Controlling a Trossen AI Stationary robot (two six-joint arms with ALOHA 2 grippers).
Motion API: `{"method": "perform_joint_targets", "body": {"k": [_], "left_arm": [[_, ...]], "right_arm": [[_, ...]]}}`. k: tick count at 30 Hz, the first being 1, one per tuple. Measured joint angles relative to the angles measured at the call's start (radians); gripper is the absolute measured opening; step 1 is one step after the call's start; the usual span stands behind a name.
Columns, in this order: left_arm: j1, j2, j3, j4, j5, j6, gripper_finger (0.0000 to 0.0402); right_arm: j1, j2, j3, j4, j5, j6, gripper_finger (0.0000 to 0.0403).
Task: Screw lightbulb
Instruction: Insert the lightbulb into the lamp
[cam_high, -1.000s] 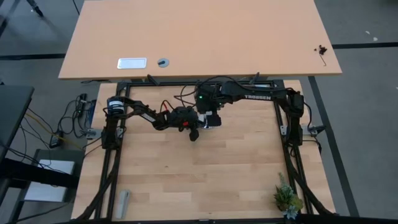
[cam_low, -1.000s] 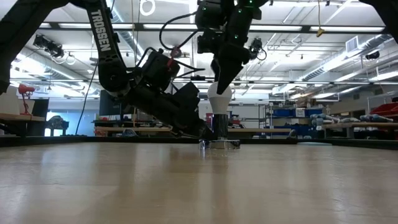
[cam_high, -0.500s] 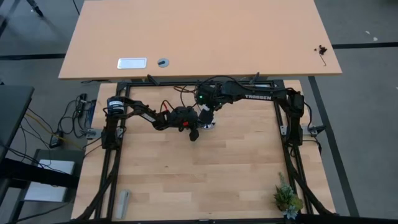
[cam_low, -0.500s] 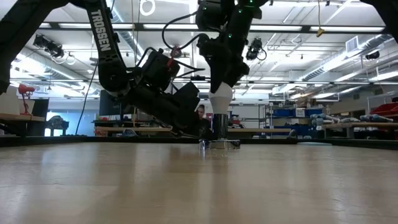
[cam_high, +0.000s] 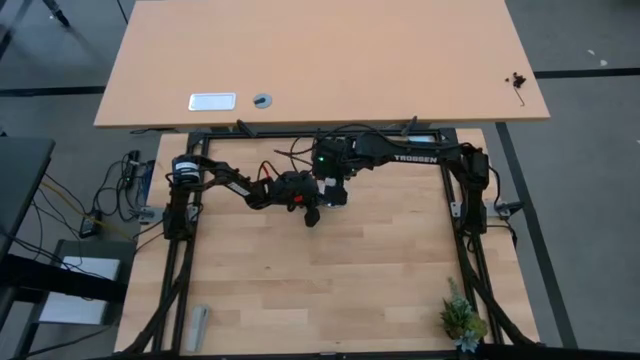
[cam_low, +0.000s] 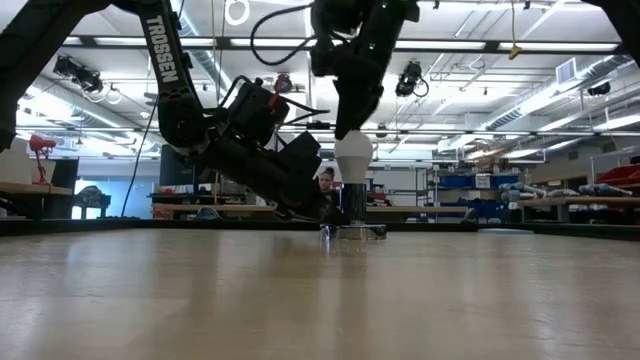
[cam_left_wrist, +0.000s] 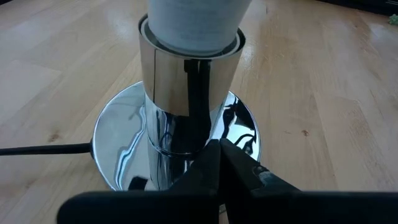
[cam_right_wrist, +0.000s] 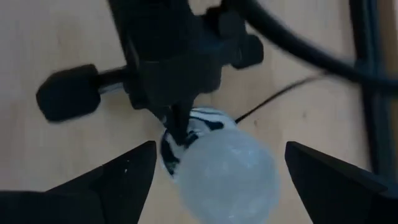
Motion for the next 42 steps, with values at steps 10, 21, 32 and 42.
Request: {"method": "perform_joint_targets", "body": {"k": [10, 21, 32, 42], "left_arm": [[0.000, 0.000, 0.000, 0.000, 0.000, 0.000, 0.0009], [0.000, 0.000, 0.000, 0.000, 0.000, 0.000, 0.0009], [0.000, 0.000, 0.000, 0.000, 0.000, 0.000, 0.0009], [0.000, 0.000, 0.000, 0.000, 0.000, 0.000, 0.0009]], "right_arm": [[-0.016, -0.001, 0.036, -0.099, -0.046, -0.286, 0.0338], [-0.029, -0.001, 0.033, -0.078, -0.082, -0.247, 0.0289], [-0.029, -0.001, 0.033, -0.072, -0.022, 0.080, 0.0268], [-0.028, -0.001, 0.033, -0.069, -0.017, 0.054, 0.0271]]}}
